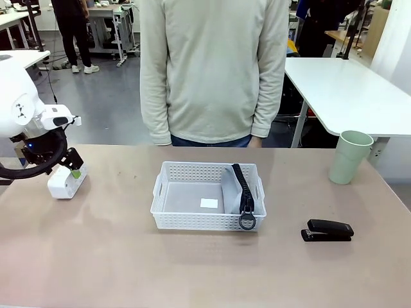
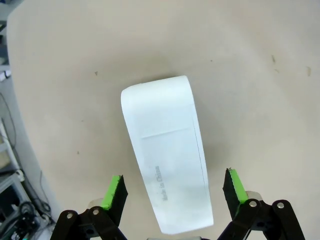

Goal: Efficiently arrange items inside the basket to fit them all.
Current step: Pick up the Digital clock and place it inside the Organizing basket.

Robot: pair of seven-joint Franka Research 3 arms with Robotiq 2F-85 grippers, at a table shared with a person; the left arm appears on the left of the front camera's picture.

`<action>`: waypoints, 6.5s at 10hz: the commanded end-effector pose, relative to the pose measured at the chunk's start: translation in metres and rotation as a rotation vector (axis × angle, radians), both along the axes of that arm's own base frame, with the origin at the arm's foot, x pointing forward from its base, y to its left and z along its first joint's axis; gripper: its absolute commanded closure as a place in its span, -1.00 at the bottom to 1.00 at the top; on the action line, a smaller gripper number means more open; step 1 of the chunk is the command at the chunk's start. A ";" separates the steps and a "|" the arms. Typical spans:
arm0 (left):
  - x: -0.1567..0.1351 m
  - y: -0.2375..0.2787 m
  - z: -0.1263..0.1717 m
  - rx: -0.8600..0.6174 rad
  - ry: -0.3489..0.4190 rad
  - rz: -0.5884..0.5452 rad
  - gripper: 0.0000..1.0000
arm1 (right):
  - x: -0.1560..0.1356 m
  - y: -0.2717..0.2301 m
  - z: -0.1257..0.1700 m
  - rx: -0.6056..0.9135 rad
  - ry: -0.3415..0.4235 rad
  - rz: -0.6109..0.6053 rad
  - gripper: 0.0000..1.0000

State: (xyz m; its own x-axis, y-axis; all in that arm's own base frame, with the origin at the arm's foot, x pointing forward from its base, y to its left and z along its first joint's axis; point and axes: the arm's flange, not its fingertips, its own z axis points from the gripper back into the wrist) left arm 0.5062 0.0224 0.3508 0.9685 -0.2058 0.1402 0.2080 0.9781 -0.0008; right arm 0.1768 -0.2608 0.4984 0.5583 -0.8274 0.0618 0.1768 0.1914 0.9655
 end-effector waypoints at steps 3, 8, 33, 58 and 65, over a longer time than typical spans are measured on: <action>0.015 0.002 -0.020 0.028 0.047 0.065 -1.00 | 0.001 -0.002 0.003 -0.001 -0.026 0.002 -1.00; 0.019 0.004 -0.026 0.028 0.043 0.071 -0.91 | 0.001 -0.002 0.003 -0.001 -0.026 0.002 -1.00; -0.087 0.050 0.178 -0.221 -0.122 0.022 -0.05 | 0.001 -0.002 0.003 -0.001 -0.026 0.002 -1.00; -0.063 -0.391 -0.023 0.027 0.035 -0.799 -0.05 | 0.001 -0.002 0.003 -0.001 -0.026 0.002 -1.00; -0.063 -0.390 -0.026 -0.009 0.050 -0.810 -1.00 | 0.001 -0.002 0.003 -0.001 -0.026 0.002 -1.00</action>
